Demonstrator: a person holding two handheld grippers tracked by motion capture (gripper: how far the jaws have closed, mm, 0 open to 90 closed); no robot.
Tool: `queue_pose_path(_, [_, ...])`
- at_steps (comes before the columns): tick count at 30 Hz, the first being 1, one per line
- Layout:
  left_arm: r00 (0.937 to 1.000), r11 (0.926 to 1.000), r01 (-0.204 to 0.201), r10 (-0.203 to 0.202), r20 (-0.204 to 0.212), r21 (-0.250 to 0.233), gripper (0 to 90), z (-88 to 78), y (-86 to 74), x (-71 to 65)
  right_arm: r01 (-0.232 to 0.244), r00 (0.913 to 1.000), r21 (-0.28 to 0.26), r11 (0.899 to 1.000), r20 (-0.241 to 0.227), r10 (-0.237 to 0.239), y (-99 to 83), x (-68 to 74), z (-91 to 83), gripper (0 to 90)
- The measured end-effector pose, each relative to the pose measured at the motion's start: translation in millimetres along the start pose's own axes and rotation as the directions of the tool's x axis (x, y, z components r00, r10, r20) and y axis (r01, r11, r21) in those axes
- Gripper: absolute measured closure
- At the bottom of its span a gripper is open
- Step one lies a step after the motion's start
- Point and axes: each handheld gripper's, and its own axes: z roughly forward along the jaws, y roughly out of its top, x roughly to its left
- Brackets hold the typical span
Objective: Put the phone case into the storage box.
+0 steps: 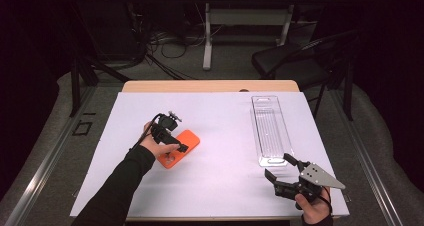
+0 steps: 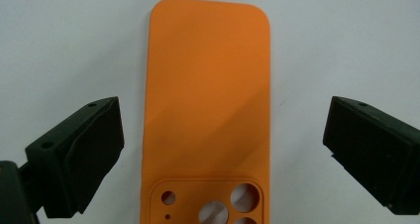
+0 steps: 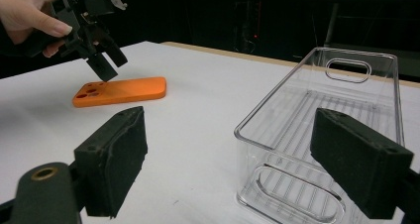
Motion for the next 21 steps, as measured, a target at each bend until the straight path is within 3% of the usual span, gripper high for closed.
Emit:
queue_pose_path(7, [0.9999, 0.9981, 0.007, -0.006, -0.016, 0.062, 2.7, 8.5, -0.8, 3.7, -0.002, 1.0, 0.002, 1.0, -0.005, 0.002, -0.3, 0.1, 0.4, 13.9])
queue_pose_path(21, [0.9993, 0.9924, -0.001, 0.005, -0.037, 0.123, 3.9, 17.3, -0.9, 3.4, -0.001, 0.9999, 0.004, 1.0, -0.01, 0.001, -0.5, 0.4, 0.9, 13.9])
